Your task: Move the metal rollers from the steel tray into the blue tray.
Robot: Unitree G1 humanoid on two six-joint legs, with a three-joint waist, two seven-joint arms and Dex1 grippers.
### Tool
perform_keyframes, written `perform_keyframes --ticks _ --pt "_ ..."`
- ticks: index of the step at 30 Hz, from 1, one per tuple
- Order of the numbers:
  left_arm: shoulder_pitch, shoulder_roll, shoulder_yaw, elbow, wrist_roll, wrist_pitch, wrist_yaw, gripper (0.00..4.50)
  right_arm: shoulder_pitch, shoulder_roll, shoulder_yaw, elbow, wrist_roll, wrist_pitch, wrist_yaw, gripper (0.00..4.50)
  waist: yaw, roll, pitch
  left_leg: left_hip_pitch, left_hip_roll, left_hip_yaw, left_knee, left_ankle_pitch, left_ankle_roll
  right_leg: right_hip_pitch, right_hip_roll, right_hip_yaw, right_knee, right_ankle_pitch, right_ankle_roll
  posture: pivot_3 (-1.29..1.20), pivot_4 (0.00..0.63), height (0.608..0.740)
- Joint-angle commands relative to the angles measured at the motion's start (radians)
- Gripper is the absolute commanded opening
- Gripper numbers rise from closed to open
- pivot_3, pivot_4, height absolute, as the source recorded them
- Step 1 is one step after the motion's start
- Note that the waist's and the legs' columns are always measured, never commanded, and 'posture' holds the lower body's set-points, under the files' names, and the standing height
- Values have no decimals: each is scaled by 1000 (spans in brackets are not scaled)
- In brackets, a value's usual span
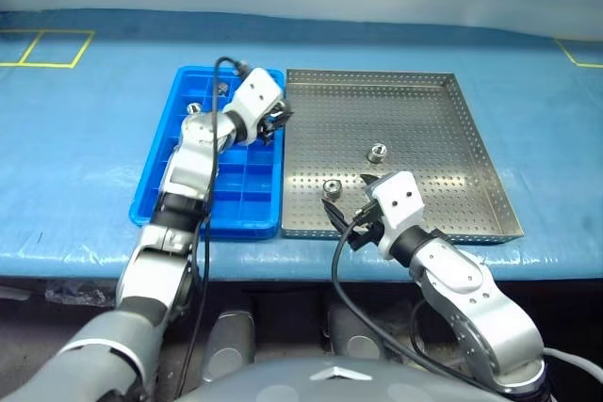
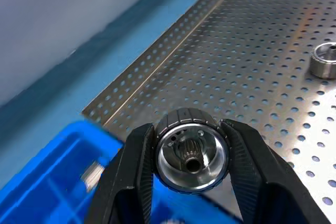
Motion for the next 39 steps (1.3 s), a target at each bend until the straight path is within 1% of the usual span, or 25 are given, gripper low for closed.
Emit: perform_keyframes --ticks 1,3,4,6,9,11,15,20,24,29,31,32,34,37,38,39 --pt "119 -38 80 -295 -14 86 150 1717 -25 -7 3 -13 14 3 19 4500 17 0 0 0 0 0 1 0 0 1 0 0 0 0 0 -7 150 740" --pt "217 -66 117 -424 -19 139 211 1717 -37 -13 3 -6 18 7 29 4500 31 0 0 0 0 0 2 0 0 2 0 0 -1 0 0 6 150 740" --pt "258 -87 138 -480 -28 166 241 1717 -44 -15 4 -3 21 9 34 4500 38 0 0 0 0 0 4 0 0 3 0 0 -1 -2 -3 12 150 740" --pt "316 -105 148 -550 -31 185 285 1717 -54 -20 7 3 25 11 44 4500 51 0 0 0 0 0 6 0 0 4 -1 0 -2 -1 -3 28 150 740" --pt "378 -133 156 -608 -43 211 339 1717 -70 -38 30 19 14 -10 62 4500 61 0 0 0 0 0 8 0 -1 5 -1 -1 -2 -1 -3 46 150 740" --pt "409 -146 143 -627 -42 225 368 1717 -78 -58 59 36 -12 -60 75 4500 62 0 0 1 0 0 9 0 -1 5 -1 -1 -2 -1 -3 51 150 740" --pt "438 -147 112 -615 -36 225 403 1717 -81 -54 79 63 -15 -118 92 4500 63 0 0 1 0 0 9 0 -1 5 -1 -2 -2 -1 -3 60 150 740" --pt "472 -109 71 -590 -21 235 419 1717 -77 -46 86 77 -23 -143 94 4500 62 0 0 0 -1 0 6 0 0 3 -1 -2 -2 -1 -4 44 150 740" --pt "501 -124 69 -605 -6 311 475 1717 -59 -40 83 72 -30 -147 86 4500 60 0 0 0 -1 0 5 0 -1 3 -1 -2 -2 -2 -5 44 150 740" --pt "529 -125 46 -626 -29 383 477 1717 -44 -32 78 67 -36 -148 79 4500 58 0 0 0 -1 0 6 0 -1 3 -2 -2 -2 -2 -5 28 150 740" --pt "526 -128 52 -627 -43 396 479 2442 -42 -30 78 68 -37 -150 79 4500 56 0 0 0 0 0 6 -1 -1 3 -2 -2 -2 -2 -5 28 150 740" --pt "519 -125 54 -626 -51 397 474 2652 -43 -29 78 68 -38 -150 78 4500 56 0 0 0 0 0 6 -1 -1 3 -2 -2 -2 -2 -5 26 150 740" --pt "504 -114 53 -623 -57 394 471 3375 -45 -27 79 69 -40 -150 76 4500 56 0 0 0 0 0 6 -1 -1 3 -2 -2 -2 -2 -5 20 150 740" --pt "462 -88 59 -622 -75 357 457 4344 -42 -21 74 65 -43 -151 73 4500 57 0 0 0 0 0 6 -1 -1 2 -2 -2 -2 -2 -5 13 150 740" --pt "439 -71 56 -622 -88 328 437 4458 -40 -19 69 61 -43 -151 72 4500 58 0 0 0 0 0 5 -1 -1 2 -2 -2 -3 -2 -5 13 150 740" --pt "408 -52 51 -621 -104 292 408 4458 -36 -19 63 54 -43 -150 72 4500 59 0 0 -1 0 0 6 -1 -1 2 -2 -3 -2 -2 -5 9 150 740"
